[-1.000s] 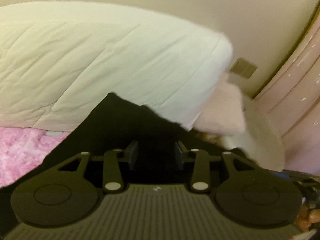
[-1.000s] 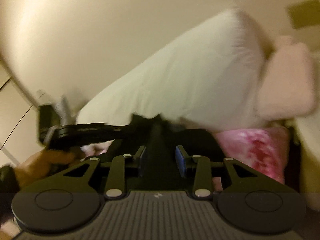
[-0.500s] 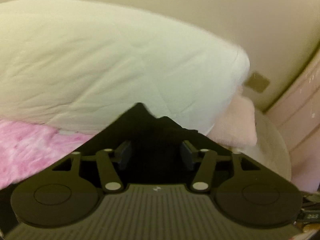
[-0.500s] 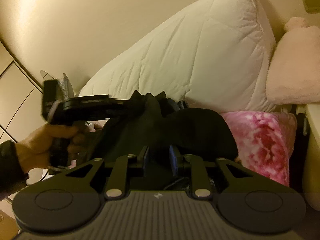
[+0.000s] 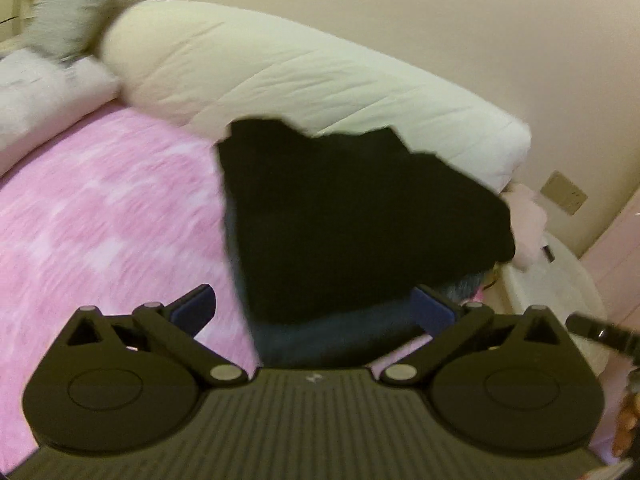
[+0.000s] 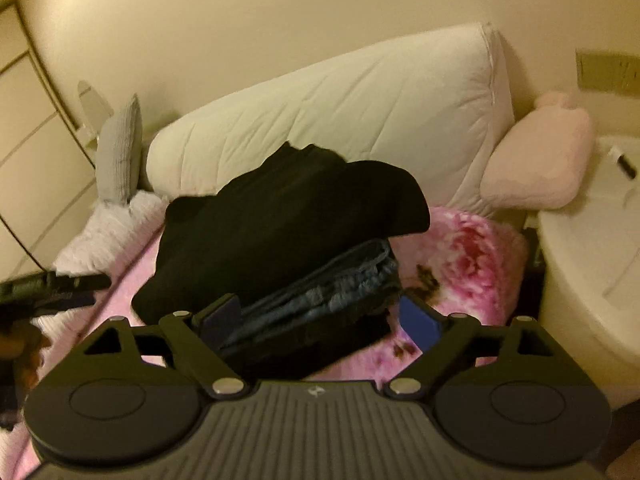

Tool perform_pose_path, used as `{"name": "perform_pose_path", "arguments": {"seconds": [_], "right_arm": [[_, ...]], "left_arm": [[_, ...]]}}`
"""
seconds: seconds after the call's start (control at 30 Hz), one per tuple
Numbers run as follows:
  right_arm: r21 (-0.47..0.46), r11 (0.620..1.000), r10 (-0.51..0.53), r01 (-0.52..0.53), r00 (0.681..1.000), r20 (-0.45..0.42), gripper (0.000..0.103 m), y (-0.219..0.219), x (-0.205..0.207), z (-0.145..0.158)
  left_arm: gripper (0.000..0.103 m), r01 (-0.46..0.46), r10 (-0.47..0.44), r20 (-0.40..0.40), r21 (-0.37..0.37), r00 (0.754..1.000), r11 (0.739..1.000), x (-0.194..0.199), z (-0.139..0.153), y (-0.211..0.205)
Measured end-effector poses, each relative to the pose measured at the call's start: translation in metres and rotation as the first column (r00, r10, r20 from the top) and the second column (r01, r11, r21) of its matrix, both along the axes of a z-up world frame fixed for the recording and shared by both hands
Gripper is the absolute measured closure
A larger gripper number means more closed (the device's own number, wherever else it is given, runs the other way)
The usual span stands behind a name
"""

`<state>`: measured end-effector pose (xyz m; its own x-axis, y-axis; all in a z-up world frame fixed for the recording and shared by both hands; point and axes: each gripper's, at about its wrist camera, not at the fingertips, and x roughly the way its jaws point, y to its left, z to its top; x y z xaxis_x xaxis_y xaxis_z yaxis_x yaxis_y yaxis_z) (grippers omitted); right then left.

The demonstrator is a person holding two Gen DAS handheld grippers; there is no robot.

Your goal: Fold clothes

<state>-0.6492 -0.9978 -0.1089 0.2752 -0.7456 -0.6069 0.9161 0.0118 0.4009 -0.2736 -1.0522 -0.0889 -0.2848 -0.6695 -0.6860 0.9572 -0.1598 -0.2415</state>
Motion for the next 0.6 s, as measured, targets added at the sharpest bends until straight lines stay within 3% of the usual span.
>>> {"name": "perform_pose_path", "arguments": {"seconds": [0.1, 0.2, 0.27, 0.4, 0.6], "right_arm": [[0.014, 1.000, 0.018, -0.018, 0.999, -0.045, 0.014, 0.031, 0.016, 0.019], [0.030, 0.999, 0.042, -0.040, 0.995, -0.091, 0.014, 0.064, 0.031, 0.040], [0.041, 0.998, 0.054, -0.050, 0.992, -0.111, 0.014, 0.082, 0.036, 0.051], [0.049, 0.997, 0.063, -0.056, 0.984, -0.169, 0.014, 0.116, 0.048, 0.073], [0.062, 0.994, 0.102, -0.089, 0.959, -0.265, 0.014, 0.153, 0.062, 0.098]], "left_arm": [[0.001, -0.134, 0.134, -0.066, 0.012, 0.989, 0.991, 0.006, 0.006, 0.062], [0.001, -0.182, 0.182, -0.036, -0.005, 0.983, 0.983, 0.001, 0.022, 0.120], [0.001, -0.171, 0.171, -0.010, -0.038, 0.985, 0.984, -0.003, 0.034, 0.155], [0.001, -0.134, 0.135, 0.051, -0.031, 0.990, 0.991, -0.015, 0.050, 0.201], [0.001, -0.161, 0.165, 0.058, -0.069, 0.985, 0.985, -0.030, 0.070, 0.242]]}}
